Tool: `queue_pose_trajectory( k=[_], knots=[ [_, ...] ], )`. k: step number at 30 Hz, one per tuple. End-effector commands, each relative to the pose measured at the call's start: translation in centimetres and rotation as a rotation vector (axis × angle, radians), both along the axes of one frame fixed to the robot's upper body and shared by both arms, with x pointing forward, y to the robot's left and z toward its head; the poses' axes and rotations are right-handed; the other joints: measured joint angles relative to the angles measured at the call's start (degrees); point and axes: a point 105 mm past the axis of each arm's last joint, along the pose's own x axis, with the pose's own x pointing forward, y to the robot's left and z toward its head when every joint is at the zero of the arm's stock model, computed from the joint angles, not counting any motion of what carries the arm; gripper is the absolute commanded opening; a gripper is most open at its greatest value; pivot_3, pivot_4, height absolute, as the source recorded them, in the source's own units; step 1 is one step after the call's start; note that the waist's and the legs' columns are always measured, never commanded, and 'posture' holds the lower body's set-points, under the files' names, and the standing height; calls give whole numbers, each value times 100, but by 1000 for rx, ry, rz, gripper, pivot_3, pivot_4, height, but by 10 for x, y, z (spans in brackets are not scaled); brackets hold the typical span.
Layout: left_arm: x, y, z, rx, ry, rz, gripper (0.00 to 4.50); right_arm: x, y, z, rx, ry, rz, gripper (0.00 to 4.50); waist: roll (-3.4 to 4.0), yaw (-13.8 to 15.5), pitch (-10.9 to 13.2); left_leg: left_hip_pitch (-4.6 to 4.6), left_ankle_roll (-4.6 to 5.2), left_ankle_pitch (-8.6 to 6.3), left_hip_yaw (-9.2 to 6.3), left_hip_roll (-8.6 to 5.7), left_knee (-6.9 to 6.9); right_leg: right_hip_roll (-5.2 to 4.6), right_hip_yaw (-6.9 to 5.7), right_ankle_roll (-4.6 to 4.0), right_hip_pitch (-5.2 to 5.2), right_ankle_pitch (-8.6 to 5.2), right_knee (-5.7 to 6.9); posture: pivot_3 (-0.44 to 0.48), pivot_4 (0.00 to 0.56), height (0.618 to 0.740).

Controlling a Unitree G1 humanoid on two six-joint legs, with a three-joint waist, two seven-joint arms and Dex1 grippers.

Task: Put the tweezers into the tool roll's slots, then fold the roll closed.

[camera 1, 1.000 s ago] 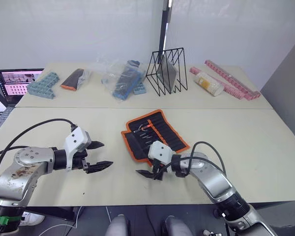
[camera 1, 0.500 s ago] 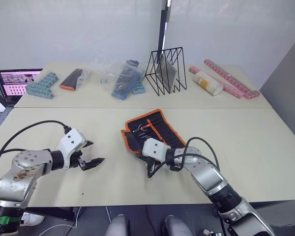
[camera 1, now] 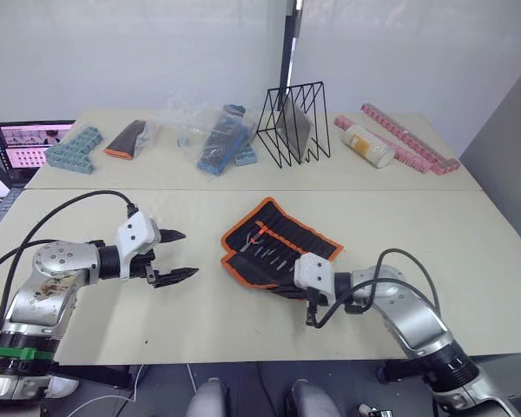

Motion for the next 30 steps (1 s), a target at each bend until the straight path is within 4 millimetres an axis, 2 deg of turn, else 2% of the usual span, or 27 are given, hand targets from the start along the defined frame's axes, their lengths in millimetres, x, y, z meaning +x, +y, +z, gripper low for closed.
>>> queue_pose_trajectory(
  k=[1, 10, 14, 22, 30],
  knots=[
    [7, -11, -9, 115, -59, -131, 4500, 0, -7, 18, 50, 5, -20, 26, 0, 10, 0, 0, 0, 0, 1, 0, 0, 0, 0, 0, 0, 0, 0, 0, 150, 685],
    [31, -58, -9, 173, -129, -348, 4500, 4, -18, 16, 43, 22, -114, 26, 0, 92, 0, -31, 3, 0, -9, -8, 35, 1, -6, 2, -6, 1, 2, 0, 150, 685],
    [39, -60, -10, 202, -134, -377, 4500, 3, -22, 14, 37, 23, -143, 26, 0, 58, 0, -43, 23, -12, -11, -10, 67, 0, -8, 5, -7, 3, 11, 0, 150, 685],
    [37, -71, -11, 209, -128, -490, 4500, 0, -29, 9, 14, 25, -173, 26, 0, 72, 0, -45, 24, -12, -12, -12, 73, -1, -9, 7, -5, 3, 13, 0, 150, 685],
    [38, -87, -15, 198, -144, -534, 2002, 1, -30, 6, 6, 23, -185, 0, 0, 71, 0, -45, 24, -12, -13, -12, 76, -1, -9, 8, -6, 4, 16, 0, 150, 685]
  ],
)
